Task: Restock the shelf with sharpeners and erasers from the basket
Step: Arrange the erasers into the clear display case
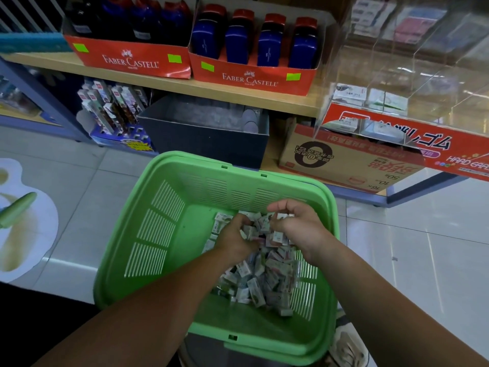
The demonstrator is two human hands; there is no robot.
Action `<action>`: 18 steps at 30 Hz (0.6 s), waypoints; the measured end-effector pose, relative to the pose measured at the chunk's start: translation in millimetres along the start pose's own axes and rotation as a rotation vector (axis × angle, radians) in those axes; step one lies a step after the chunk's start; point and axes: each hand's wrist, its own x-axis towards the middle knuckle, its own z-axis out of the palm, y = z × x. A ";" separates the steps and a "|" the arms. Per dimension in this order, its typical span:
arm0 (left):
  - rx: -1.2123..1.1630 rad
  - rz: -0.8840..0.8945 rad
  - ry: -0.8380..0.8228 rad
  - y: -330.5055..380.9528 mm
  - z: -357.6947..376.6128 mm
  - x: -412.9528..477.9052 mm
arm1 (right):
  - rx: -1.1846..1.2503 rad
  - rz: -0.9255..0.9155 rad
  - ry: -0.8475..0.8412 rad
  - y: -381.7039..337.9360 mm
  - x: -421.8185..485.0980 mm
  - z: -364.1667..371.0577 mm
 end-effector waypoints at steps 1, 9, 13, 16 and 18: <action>-0.006 0.007 -0.014 0.5 -2.2 -1.7 | -0.009 -0.005 -0.003 0.4 0.2 0.3; -0.155 0.045 -0.006 49.7 -54.7 -41.1 | -0.052 -0.026 -0.022 -15.7 -21.1 -6.2; -0.358 0.085 -0.043 95.7 -86.5 -77.9 | -0.147 -0.057 -0.056 -55.4 -56.4 -4.4; -0.580 0.083 -0.174 139.1 -108.5 -109.1 | -0.283 -0.100 -0.096 -92.7 -89.0 -11.8; -0.606 0.131 -0.269 166.2 -121.3 -132.7 | -0.317 -0.134 -0.124 -118.8 -111.4 -21.3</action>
